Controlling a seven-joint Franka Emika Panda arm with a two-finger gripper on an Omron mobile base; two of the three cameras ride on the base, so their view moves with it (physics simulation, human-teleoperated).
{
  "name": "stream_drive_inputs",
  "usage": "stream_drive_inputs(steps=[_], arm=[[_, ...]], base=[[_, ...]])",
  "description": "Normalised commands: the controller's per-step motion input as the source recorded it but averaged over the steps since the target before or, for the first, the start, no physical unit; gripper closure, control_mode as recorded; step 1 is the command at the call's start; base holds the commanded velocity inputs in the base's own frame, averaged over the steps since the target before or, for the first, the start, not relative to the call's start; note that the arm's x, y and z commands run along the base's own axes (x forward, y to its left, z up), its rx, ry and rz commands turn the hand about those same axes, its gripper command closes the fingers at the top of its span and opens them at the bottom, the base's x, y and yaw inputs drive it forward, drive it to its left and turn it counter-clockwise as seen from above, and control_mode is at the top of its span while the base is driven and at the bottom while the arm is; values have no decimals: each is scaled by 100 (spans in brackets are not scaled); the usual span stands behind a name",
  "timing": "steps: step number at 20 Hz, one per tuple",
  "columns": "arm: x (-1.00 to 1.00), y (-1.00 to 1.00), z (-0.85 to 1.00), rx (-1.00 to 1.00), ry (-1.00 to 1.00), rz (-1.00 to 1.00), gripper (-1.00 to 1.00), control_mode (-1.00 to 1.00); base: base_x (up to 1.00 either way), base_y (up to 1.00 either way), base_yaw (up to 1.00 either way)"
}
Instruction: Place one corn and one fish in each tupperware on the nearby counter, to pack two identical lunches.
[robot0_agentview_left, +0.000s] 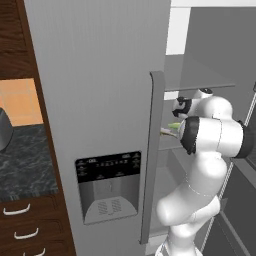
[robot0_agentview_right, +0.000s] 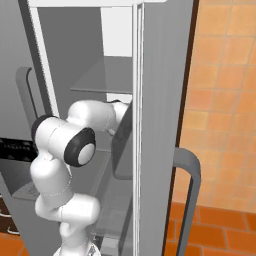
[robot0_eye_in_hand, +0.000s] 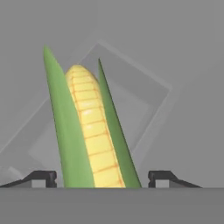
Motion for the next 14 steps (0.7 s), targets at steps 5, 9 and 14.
stream_drive_inputs(steps=[5, 9, 14], arm=[[-37, 0, -30, -1, -5, 1, 100, -100], [-68, 9, -18, -1, -13, 0, 100, -100], [-84, 37, 14, -9, -8, 0, 100, -100]], base=[[0, 0, 0], [0, 0, 0], [0, 0, 0]])
